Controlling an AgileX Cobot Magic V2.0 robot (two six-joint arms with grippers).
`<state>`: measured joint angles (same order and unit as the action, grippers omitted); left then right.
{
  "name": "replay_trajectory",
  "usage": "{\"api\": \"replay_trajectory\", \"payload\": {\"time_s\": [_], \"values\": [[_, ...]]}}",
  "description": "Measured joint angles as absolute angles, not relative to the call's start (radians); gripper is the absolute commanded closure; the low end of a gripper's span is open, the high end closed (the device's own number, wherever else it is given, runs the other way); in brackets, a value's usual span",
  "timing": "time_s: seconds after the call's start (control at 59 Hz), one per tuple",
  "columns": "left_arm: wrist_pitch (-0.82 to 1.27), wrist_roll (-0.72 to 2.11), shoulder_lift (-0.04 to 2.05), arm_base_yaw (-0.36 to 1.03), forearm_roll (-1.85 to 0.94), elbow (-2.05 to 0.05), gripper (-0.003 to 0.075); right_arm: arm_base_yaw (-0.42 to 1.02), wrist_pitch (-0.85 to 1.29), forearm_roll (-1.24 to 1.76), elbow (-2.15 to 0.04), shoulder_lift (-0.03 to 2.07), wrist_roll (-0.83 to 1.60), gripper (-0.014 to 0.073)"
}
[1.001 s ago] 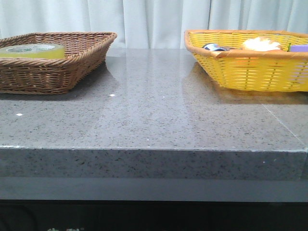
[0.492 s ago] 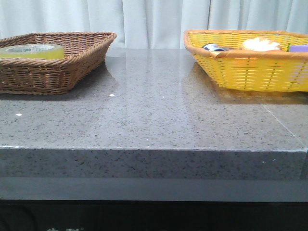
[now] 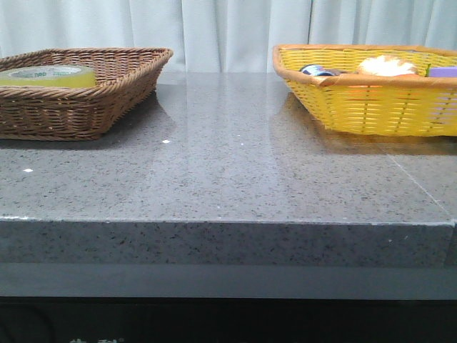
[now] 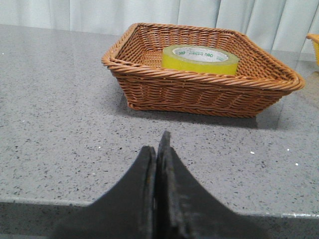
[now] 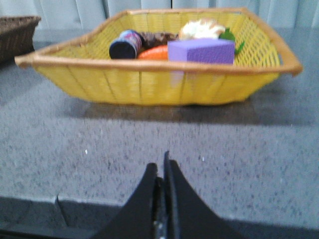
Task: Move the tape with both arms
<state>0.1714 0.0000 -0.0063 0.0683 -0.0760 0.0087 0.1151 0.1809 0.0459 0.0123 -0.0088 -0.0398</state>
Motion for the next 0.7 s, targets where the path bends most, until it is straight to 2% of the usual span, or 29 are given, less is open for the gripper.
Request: {"api": "replay_trajectory", "payload": {"time_s": [0.696], "values": [[0.171,0.000,-0.006,0.068,-0.076,0.009,0.0740,0.115,0.183,0.046,0.029,-0.010,-0.040,0.0664]]}}
